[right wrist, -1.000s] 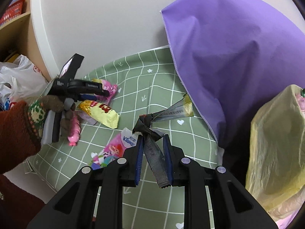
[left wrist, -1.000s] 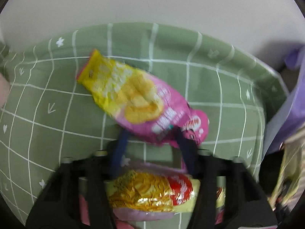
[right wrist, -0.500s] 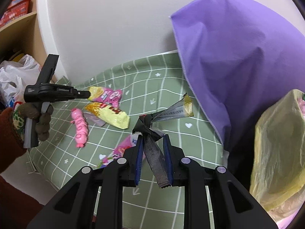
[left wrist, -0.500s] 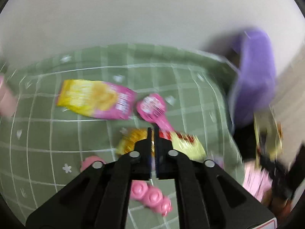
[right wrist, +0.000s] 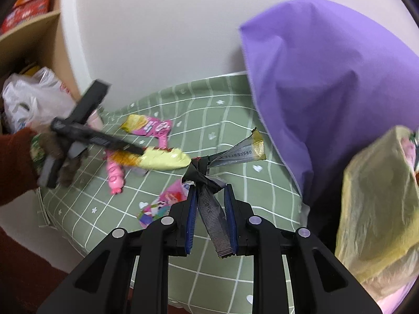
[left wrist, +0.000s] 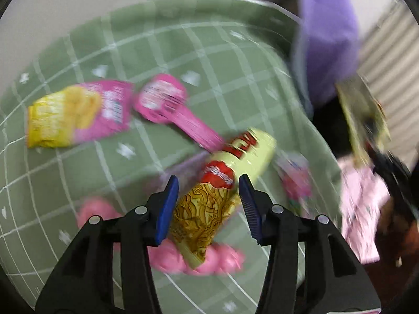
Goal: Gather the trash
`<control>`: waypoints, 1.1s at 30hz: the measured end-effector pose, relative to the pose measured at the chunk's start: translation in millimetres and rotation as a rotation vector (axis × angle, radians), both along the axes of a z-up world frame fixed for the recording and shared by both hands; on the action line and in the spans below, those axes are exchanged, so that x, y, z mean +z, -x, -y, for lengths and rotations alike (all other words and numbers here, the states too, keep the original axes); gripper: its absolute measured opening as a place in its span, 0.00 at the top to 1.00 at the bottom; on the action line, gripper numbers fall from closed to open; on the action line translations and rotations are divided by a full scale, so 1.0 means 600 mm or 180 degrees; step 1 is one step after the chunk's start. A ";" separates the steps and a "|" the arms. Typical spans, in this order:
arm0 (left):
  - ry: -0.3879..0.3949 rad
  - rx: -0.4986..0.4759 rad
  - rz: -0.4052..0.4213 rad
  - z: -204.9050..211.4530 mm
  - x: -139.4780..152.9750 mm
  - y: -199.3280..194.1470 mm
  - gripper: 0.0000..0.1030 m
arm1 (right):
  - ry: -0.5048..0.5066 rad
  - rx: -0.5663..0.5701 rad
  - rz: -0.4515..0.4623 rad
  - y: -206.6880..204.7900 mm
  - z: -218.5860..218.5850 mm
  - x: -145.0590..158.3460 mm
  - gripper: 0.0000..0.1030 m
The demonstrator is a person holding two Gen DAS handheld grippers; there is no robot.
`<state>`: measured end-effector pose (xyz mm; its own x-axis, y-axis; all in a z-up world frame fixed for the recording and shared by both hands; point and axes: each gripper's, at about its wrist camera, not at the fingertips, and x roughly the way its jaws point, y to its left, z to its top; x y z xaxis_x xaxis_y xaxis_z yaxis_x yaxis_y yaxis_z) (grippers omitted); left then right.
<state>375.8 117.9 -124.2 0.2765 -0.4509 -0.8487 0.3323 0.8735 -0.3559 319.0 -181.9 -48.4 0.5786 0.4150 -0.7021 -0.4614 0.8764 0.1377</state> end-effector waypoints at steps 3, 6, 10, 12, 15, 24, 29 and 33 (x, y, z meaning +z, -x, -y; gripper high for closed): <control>-0.0074 -0.0361 0.0067 0.032 0.023 0.028 0.55 | -0.0095 -0.0094 -0.0005 -0.003 0.012 -0.002 0.80; -0.0242 -0.0523 0.0202 0.060 0.044 0.027 0.55 | -0.0133 -0.0095 0.0010 0.000 0.015 -0.002 0.80; -0.0422 -0.0714 0.0278 0.110 0.057 -0.005 0.54 | -0.0101 -0.0086 0.0007 0.013 0.020 -0.005 0.80; -0.0659 -0.0754 0.0264 0.141 0.038 -0.029 0.54 | -0.0107 -0.0104 0.0002 0.016 0.025 -0.003 0.80; -0.0850 -0.0749 0.0073 0.169 0.004 -0.057 0.54 | -0.0083 -0.0133 0.0021 0.022 0.032 0.002 0.80; -0.0685 -0.0547 0.0037 0.170 0.038 -0.064 0.77 | -0.0070 -0.0316 0.0152 0.026 0.058 0.026 0.80; -0.0089 -0.0121 0.0581 0.122 0.155 -0.037 0.89 | -0.0093 -0.0349 0.0278 0.020 0.050 0.043 0.80; -0.0016 -0.0091 0.0773 0.118 0.198 -0.017 0.93 | -0.0058 -0.0311 0.0303 0.019 0.036 0.049 0.80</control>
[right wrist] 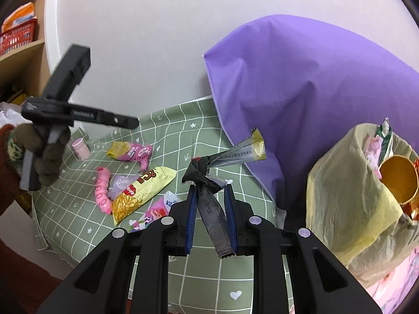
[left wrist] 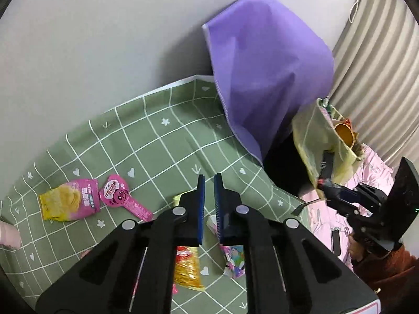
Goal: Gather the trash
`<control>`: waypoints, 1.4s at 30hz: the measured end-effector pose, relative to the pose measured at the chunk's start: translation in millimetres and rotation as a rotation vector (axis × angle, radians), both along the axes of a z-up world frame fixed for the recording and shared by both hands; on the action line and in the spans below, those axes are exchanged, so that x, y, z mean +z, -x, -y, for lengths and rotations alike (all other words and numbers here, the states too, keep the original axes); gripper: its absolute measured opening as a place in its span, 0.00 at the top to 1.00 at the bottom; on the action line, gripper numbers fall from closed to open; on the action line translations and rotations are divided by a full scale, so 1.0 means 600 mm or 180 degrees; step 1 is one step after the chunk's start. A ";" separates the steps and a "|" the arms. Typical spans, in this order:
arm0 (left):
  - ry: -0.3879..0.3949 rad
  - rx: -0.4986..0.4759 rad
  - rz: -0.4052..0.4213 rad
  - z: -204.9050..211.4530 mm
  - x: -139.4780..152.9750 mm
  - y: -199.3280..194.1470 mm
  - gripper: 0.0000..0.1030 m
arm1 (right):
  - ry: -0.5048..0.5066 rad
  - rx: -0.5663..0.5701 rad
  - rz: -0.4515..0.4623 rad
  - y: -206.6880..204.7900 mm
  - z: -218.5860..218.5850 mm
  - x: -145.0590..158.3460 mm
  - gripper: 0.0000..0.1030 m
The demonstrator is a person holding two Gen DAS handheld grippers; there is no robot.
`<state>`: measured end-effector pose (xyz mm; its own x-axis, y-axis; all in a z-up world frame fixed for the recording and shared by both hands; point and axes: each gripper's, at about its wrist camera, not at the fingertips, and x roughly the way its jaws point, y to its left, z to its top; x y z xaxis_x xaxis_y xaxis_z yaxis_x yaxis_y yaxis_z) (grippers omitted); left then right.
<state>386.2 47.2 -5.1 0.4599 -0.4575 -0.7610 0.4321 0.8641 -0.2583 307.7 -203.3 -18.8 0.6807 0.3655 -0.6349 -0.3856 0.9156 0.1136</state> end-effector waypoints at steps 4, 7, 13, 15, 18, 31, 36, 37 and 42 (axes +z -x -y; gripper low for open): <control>-0.0329 0.0018 0.0020 0.016 -0.043 0.012 0.80 | 0.0031 0.0017 0.0033 0.009 -0.008 0.003 0.80; -0.0286 0.0206 -0.0045 0.007 -0.099 0.014 0.67 | 0.0023 -0.0001 0.0027 0.019 -0.007 0.003 0.80; -0.0255 0.0395 -0.0312 0.000 -0.199 0.000 0.65 | 0.0240 -0.0012 -0.0071 0.041 -0.012 -0.001 0.80; -0.0197 0.0404 -0.0370 0.000 -0.208 -0.011 0.65 | 0.0299 -0.0028 -0.0086 0.047 -0.013 -0.001 0.80; -0.0110 0.0355 -0.0495 0.007 -0.218 -0.037 0.64 | 0.0353 -0.0059 -0.0151 0.055 -0.011 -0.006 0.80; 0.0018 0.0231 -0.0049 0.035 -0.085 -0.007 0.80 | 0.0116 -0.0336 0.0048 0.040 0.033 0.044 0.80; 0.0215 0.0126 0.0513 0.061 0.026 0.007 0.80 | 0.0109 -0.0410 0.0277 0.029 0.053 0.085 0.80; 0.0284 0.0088 0.0595 0.071 0.045 0.007 0.80 | 0.0128 -0.0426 0.0331 0.028 0.058 0.094 0.80; 0.0719 -0.0166 0.0930 0.144 0.137 0.004 0.80 | 0.0282 -0.0652 0.0712 0.020 0.123 0.168 0.80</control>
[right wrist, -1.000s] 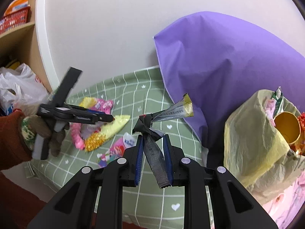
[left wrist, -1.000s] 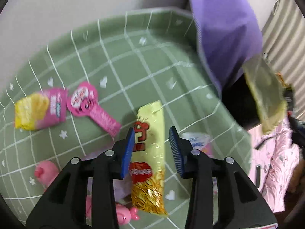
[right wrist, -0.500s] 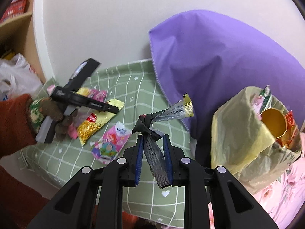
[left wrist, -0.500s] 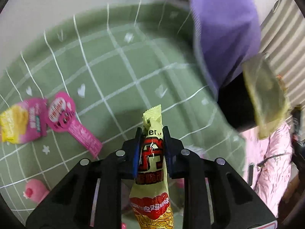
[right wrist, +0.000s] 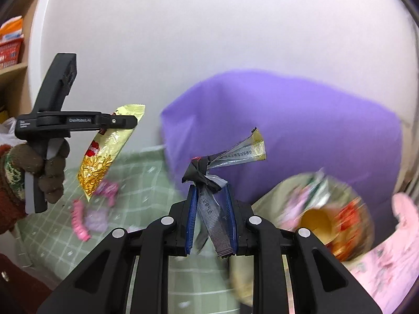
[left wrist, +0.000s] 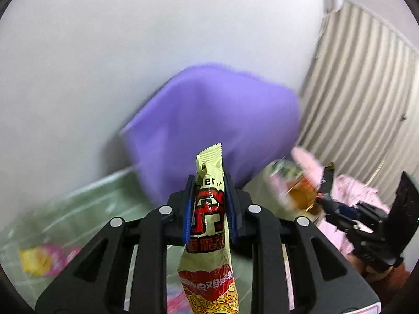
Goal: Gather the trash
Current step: 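Carry the stick packet and grey wrapper with both grippers over the trash bag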
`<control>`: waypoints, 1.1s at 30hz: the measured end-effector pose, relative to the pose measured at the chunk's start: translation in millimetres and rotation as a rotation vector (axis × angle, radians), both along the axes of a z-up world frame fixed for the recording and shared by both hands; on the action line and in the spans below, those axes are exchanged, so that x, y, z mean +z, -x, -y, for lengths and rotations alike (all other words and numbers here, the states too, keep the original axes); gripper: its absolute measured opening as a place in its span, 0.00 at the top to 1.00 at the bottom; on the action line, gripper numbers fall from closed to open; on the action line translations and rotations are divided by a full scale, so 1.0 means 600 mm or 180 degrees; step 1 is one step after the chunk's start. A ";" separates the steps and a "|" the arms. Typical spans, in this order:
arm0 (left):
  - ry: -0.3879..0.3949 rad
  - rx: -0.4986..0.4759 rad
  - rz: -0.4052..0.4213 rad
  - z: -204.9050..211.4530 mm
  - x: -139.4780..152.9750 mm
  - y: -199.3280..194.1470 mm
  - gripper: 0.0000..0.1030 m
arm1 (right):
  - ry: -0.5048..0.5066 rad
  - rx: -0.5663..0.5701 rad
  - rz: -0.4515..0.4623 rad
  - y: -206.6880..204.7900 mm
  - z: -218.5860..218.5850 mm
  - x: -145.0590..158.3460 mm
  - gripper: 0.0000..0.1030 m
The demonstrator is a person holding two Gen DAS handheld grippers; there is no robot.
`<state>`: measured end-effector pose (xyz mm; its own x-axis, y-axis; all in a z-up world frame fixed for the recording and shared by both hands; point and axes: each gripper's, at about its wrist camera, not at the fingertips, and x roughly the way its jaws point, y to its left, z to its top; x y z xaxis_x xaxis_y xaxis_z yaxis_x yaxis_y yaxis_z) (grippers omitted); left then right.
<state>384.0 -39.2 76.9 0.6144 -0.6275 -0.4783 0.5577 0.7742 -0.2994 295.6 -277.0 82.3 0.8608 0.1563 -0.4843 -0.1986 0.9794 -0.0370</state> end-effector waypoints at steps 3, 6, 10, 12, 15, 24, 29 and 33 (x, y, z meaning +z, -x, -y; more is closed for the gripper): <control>0.0196 -0.0295 0.0143 0.083 0.041 -0.006 0.80 | 0.0046 -0.0240 0.0162 0.006 0.069 0.038 0.80; 0.0364 -0.0643 0.0275 0.177 0.069 -0.009 0.80 | 0.0057 -0.0518 0.0242 0.017 0.142 0.057 0.80; 0.0529 -0.0993 0.0445 0.308 0.073 -0.018 0.79 | 0.0067 -0.0806 0.0274 0.028 0.226 0.055 0.80; 0.0567 -0.1082 0.0464 0.361 0.061 -0.027 0.79 | 0.0039 -0.0880 0.0254 0.027 0.253 0.046 0.80; 0.0593 -0.1085 0.0366 0.421 0.025 -0.051 0.79 | -0.0063 -0.0951 0.0170 0.013 0.293 0.022 0.80; 0.0629 -0.0654 -0.0091 0.434 -0.083 -0.099 0.79 | -0.0413 -0.0669 -0.0186 -0.052 0.327 -0.043 0.80; 0.0379 -0.0702 -0.0229 0.426 -0.104 -0.091 0.79 | -0.0492 -0.0480 -0.0531 -0.084 0.310 -0.094 0.80; 0.0089 -0.0668 -0.0335 0.423 -0.126 -0.087 0.79 | -0.0471 -0.0485 -0.0763 -0.097 0.300 -0.125 0.80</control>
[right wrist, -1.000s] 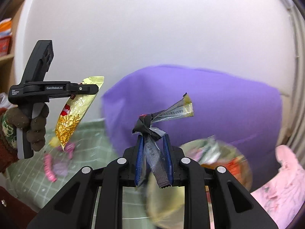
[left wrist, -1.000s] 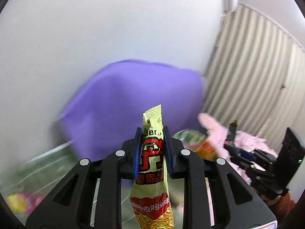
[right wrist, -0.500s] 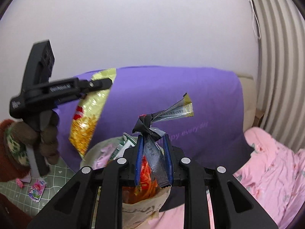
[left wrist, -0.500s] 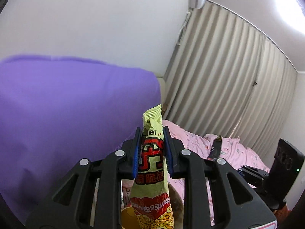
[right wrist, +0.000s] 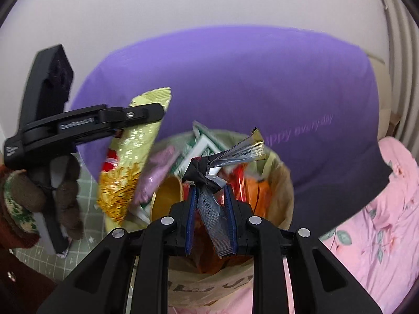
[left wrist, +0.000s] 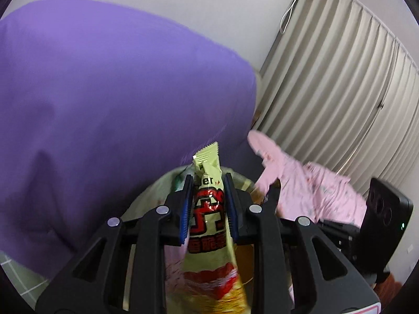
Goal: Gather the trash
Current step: 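Carry the stick packet and grey wrapper with both grippers over the trash bag, then open both grippers to drop the stick packet and grey wrapper into the bag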
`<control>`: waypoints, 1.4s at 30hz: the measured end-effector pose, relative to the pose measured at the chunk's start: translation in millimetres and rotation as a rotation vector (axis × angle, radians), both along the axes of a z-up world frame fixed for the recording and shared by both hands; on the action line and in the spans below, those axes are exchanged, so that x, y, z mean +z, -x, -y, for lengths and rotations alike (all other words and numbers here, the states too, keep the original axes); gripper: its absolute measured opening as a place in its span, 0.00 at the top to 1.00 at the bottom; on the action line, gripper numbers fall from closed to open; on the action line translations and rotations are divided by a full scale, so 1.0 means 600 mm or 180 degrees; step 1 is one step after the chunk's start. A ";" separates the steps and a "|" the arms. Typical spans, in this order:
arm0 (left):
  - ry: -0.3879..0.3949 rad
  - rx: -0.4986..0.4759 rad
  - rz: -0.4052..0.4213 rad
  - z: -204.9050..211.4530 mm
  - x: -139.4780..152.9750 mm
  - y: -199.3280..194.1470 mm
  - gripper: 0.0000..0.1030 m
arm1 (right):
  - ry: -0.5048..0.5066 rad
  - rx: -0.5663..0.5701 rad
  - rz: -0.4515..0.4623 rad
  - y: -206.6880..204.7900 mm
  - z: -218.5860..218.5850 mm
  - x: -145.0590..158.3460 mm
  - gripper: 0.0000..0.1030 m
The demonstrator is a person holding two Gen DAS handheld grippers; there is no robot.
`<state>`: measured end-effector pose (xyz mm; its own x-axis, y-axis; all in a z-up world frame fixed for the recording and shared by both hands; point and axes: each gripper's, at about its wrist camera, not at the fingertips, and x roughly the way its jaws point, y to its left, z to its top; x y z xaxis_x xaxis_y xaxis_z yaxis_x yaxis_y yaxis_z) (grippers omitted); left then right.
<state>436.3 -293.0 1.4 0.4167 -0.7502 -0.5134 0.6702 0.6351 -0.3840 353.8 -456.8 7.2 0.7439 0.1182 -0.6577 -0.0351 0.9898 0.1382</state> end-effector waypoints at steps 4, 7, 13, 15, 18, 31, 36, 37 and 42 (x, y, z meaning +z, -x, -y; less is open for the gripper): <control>0.0050 0.0061 -0.0122 0.003 0.000 -0.010 0.79 | -0.0001 -0.0033 -0.0042 -0.010 0.008 -0.005 0.80; 0.0191 0.0074 -0.0072 0.001 0.023 -0.021 0.79 | 0.0023 -0.0063 -0.0024 -0.009 0.013 -0.002 0.80; 0.0222 0.0029 -0.0075 0.018 0.028 -0.030 0.79 | 0.0034 -0.0112 0.0021 -0.002 0.018 0.000 0.80; 0.0181 0.0001 -0.0098 0.027 0.020 -0.027 0.79 | 0.0022 -0.0112 0.0040 -0.001 0.021 0.003 0.80; 0.0042 -0.0042 -0.0134 0.044 0.008 -0.028 0.79 | 0.0005 -0.0060 0.0038 -0.003 0.020 0.004 0.80; -0.0186 -0.0337 -0.0601 0.044 -0.025 -0.047 0.55 | 0.0103 -0.0025 -0.0117 -0.019 0.011 -0.024 0.79; -0.0115 -0.0312 -0.0549 0.005 -0.010 -0.028 0.48 | 0.0064 -0.0085 -0.0113 -0.015 0.004 -0.025 0.62; -0.0098 -0.0293 -0.0527 -0.008 -0.004 -0.023 0.48 | 0.0082 -0.0116 -0.0099 -0.015 0.003 -0.025 0.57; 0.0039 -0.0059 -0.0441 -0.090 0.015 0.001 0.46 | 0.0234 -0.0234 0.0028 0.010 -0.024 -0.003 0.50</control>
